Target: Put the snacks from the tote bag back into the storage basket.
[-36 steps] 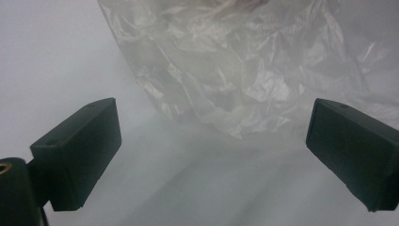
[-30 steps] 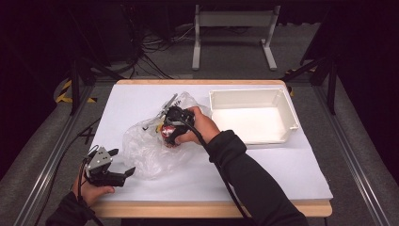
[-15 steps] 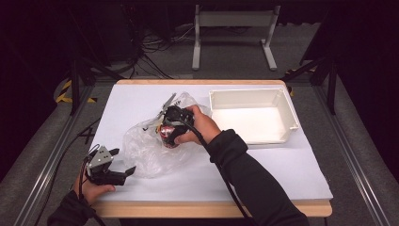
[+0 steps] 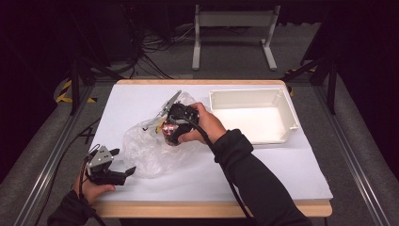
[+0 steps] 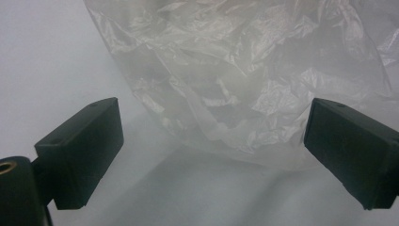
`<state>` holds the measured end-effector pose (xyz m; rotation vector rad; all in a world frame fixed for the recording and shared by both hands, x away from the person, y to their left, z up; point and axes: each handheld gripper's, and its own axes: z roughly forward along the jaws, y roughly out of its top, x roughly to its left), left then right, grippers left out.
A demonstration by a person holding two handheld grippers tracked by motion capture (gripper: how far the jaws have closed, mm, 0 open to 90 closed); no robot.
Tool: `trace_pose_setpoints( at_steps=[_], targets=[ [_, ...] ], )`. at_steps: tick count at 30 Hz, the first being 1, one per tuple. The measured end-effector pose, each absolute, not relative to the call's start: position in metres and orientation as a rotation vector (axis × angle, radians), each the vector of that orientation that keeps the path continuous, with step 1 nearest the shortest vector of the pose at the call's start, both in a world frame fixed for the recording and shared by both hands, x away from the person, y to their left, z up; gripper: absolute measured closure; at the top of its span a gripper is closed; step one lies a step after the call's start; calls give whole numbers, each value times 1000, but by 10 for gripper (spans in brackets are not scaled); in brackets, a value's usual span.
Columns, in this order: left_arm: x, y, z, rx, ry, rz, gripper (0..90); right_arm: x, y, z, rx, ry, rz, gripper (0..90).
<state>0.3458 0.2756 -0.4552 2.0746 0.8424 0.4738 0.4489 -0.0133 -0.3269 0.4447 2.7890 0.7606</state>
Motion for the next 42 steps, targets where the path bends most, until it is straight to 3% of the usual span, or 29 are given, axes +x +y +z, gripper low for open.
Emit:
trace_pose_setpoints(
  at_steps=[18, 42],
  targets=[
    [343, 277, -455, 2050, 817, 486, 50, 443, -27, -299, 455, 2725, 815, 235],
    [339, 277, -455, 2036, 782, 506, 58, 441, -97, -263, 557, 2604, 875, 236]
  ],
)
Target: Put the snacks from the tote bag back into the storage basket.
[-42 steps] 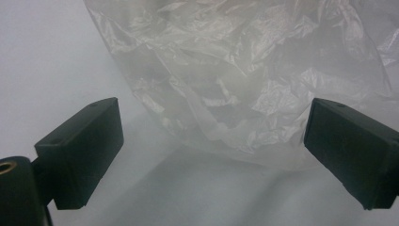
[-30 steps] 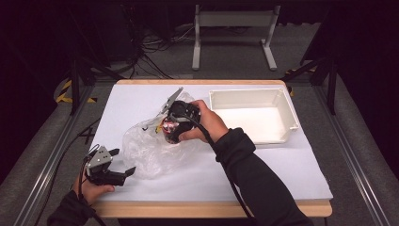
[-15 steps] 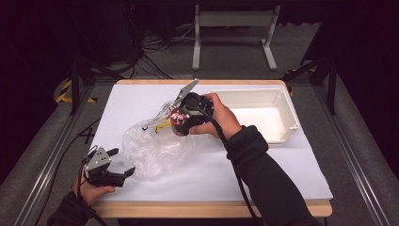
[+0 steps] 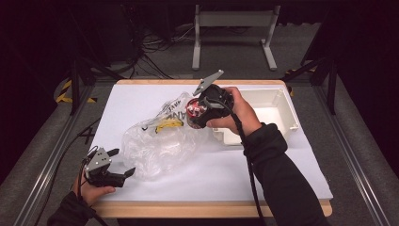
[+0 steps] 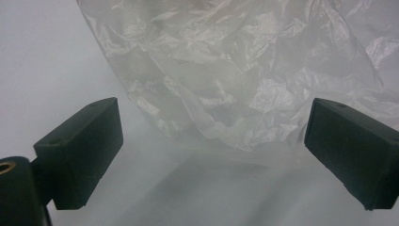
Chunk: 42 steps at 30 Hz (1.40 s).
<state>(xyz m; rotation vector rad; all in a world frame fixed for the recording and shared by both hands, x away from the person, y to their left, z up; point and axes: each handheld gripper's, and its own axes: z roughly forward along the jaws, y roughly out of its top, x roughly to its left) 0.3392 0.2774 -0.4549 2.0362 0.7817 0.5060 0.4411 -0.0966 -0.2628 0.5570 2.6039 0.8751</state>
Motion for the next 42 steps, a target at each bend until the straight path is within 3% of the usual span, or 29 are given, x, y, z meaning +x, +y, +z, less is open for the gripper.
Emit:
trace_pose_setpoints(
  at_steps=[42],
  targets=[
    [340, 278, -455, 2035, 779, 494, 33, 454, -213, -279, 856, 2493, 765, 236]
  ],
)
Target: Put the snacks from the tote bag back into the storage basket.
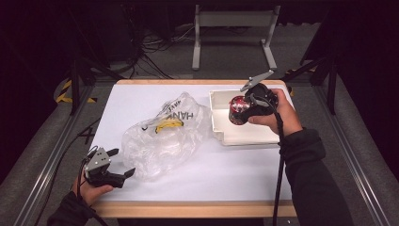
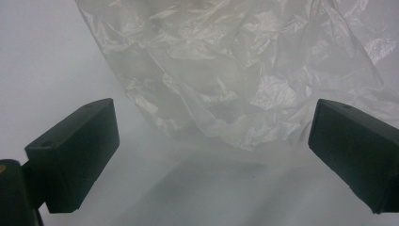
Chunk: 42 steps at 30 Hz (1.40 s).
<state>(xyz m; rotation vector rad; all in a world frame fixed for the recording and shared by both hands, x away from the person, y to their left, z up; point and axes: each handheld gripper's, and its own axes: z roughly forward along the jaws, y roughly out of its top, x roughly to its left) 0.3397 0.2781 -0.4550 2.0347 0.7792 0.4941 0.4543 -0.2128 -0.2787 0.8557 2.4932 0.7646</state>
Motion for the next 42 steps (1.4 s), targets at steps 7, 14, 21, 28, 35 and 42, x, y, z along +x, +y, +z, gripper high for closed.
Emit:
trace_pose_setpoints(
  at_steps=[7, 14, 21, 28, 35, 42],
  targets=[
    [340, 278, -455, 2033, 778, 494, 37, 459, -231, -293, 927, 2484, 738, 237],
    [340, 278, -455, 2036, 780, 495, 38, 463, -241, -305, 961, 2484, 729, 236],
    [340, 278, -455, 2034, 783, 494, 38, 469, -247, -317, 1004, 2490, 696, 236],
    [340, 279, -455, 2031, 789, 497, 38, 473, -250, -329, 1034, 2494, 678, 236],
    [340, 278, -455, 2034, 790, 497, 39, 478, -255, -341, 1052, 2505, 660, 236],
    [340, 278, -455, 2035, 791, 497, 40, 483, -254, -354, 1066, 2537, 625, 236]
  ],
)
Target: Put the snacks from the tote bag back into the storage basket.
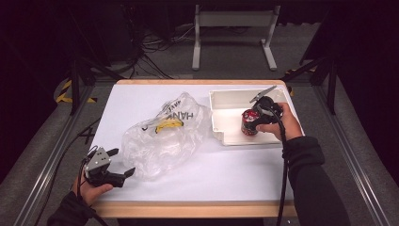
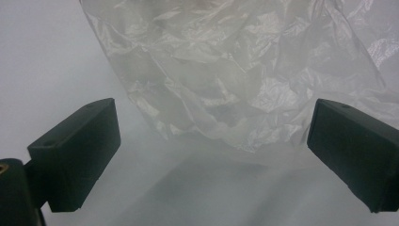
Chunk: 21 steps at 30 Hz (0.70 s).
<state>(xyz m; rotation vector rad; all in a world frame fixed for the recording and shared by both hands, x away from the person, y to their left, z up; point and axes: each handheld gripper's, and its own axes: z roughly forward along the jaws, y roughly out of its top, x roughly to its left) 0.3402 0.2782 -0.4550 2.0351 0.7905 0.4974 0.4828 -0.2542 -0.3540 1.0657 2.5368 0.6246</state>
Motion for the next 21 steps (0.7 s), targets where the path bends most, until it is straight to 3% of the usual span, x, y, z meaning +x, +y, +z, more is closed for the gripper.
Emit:
trace_pose_setpoints(
  at_steps=[21],
  targets=[
    [341, 278, -455, 2041, 793, 498, 41, 491, -254, -371, 1098, 2573, 517, 235]
  ],
)
